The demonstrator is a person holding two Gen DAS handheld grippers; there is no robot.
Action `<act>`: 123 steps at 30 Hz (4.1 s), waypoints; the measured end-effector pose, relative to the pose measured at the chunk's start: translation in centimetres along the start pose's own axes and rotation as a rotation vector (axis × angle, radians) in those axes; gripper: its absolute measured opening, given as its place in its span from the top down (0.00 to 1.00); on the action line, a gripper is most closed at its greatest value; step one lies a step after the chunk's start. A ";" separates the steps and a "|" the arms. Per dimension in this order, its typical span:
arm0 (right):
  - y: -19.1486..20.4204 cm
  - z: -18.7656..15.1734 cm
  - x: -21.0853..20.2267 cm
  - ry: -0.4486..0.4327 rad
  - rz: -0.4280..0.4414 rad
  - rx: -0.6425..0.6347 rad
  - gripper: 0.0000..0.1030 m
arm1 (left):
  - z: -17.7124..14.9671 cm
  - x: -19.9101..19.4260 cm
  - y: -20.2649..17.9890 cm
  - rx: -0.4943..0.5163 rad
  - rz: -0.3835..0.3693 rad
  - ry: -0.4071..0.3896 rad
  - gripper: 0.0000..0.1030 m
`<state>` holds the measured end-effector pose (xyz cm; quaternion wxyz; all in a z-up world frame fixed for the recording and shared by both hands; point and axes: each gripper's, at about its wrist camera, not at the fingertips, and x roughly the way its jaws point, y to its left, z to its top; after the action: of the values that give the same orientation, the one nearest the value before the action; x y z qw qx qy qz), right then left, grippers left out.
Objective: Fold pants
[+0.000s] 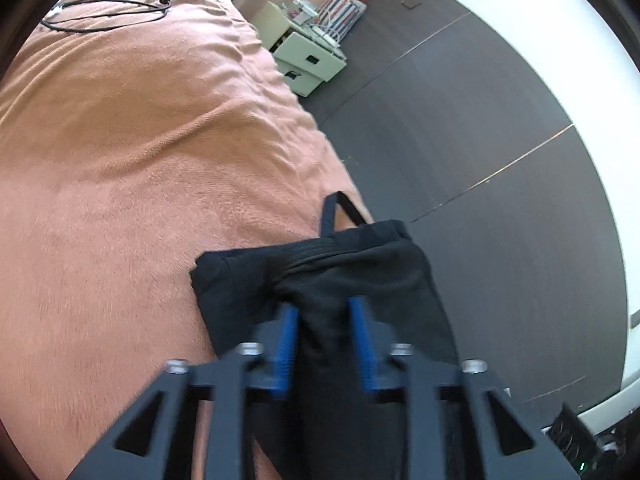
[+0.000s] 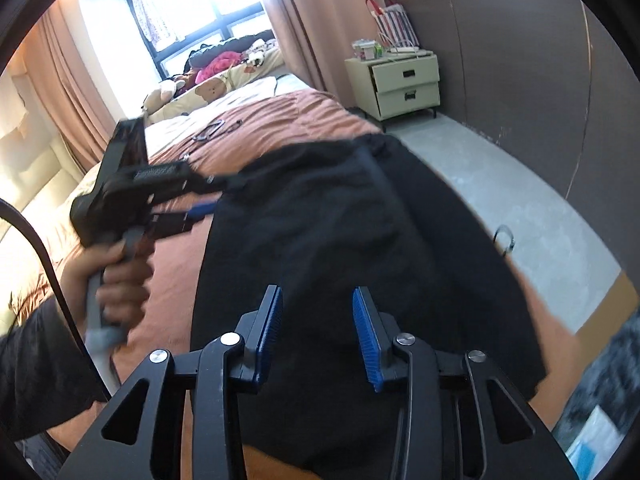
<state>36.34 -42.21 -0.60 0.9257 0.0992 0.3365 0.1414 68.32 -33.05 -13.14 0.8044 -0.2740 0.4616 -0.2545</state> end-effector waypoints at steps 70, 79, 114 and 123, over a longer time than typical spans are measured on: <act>14.4 -10.4 -18.5 -0.216 -0.243 0.002 0.18 | -15.5 -41.4 -6.1 0.526 0.175 -0.345 0.01; 17.2 -12.4 -19.6 -0.257 -0.216 -0.031 0.07 | -19.9 -46.5 -5.0 0.534 0.211 -0.399 0.01; 20.9 -24.6 -25.3 -0.331 -0.109 -0.086 0.00 | -40.6 -57.7 -5.5 0.579 0.322 -0.565 0.00; 21.6 -27.1 -25.6 -0.354 -0.073 -0.116 0.00 | -44.5 -59.4 -3.9 0.556 0.404 -0.621 0.00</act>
<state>-4.27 -27.92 0.23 0.9791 0.0566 0.1632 0.1070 2.10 -5.67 6.44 0.9811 -0.0155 0.1569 -0.1126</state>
